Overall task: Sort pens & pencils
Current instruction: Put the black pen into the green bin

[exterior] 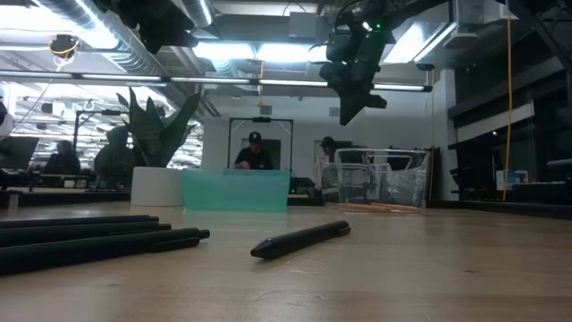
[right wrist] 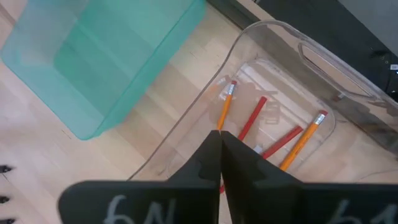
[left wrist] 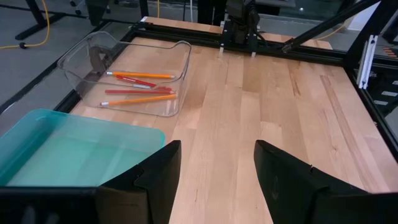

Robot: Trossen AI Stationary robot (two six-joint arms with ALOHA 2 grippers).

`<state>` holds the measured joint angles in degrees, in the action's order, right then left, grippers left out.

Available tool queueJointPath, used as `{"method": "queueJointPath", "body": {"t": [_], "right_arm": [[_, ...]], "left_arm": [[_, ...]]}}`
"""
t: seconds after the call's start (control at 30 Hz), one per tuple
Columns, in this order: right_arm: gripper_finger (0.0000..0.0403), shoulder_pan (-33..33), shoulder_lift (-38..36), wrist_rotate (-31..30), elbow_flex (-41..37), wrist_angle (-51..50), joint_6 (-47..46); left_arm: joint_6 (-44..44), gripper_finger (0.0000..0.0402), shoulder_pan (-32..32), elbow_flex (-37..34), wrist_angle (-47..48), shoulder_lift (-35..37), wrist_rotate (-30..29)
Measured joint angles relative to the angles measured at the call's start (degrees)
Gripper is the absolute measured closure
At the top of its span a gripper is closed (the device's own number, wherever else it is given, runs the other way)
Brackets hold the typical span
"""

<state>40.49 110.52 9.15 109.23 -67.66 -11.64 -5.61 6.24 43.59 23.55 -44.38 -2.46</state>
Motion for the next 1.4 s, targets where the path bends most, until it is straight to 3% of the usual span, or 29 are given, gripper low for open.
{"method": "queueJointPath", "body": {"t": [0.27,0.33,0.5,0.8,0.9,1.0,1.4], "right_arm": [[0.0383,-0.31,-5.69,-0.55,0.00,-2.80,-1.37],[0.0383,-1.34,-8.63,-3.40,0.02,-4.39,-1.54],[0.0382,-6.28,-17.02,-11.61,0.02,-9.34,-2.37],[0.0382,-15.33,-28.86,-12.45,0.04,-11.67,-4.23],[0.0382,-18.77,-31.54,-16.19,-0.66,-12.41,-5.99],[0.0382,-22.89,-34.33,-19.68,-4.51,-12.55,-8.34],[0.0382,-36.03,-46.86,-20.11,-32.42,-4.98,-19.84]], "left_arm": [[-0.02,0.0204,-0.02,0.00,0.02,-0.02,0.00],[-0.03,0.0204,-0.02,0.00,0.02,0.00,0.00],[-0.24,0.0204,-0.02,0.00,0.02,0.00,0.01],[-0.26,0.0204,-0.02,0.00,0.02,-0.01,0.02],[-0.26,0.0204,-0.02,0.00,0.02,0.00,0.02],[-0.27,0.0204,-0.03,0.00,0.02,-0.02,0.01],[-0.28,0.0204,-0.04,0.00,0.00,0.00,0.02]]}}
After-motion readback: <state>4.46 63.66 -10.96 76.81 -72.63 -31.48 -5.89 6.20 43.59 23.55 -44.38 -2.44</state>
